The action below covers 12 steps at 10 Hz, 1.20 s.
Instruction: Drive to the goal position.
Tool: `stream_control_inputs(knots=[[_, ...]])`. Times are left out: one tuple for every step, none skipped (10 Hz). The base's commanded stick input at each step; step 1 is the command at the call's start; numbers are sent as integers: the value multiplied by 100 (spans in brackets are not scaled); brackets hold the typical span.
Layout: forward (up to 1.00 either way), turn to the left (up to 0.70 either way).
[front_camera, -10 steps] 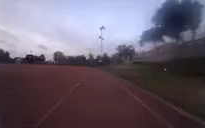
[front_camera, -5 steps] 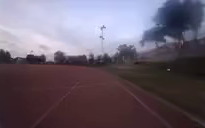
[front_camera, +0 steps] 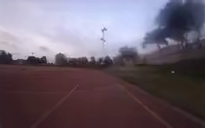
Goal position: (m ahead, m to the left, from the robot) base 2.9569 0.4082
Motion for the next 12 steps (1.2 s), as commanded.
stream_control_inputs(knots=[[70, 0], [70, 0], [70, 0], [70, 0], [70, 0], [70, 0], [70, 0], [70, 0], [70, 0], [70, 0], [70, 0], [70, 0]])
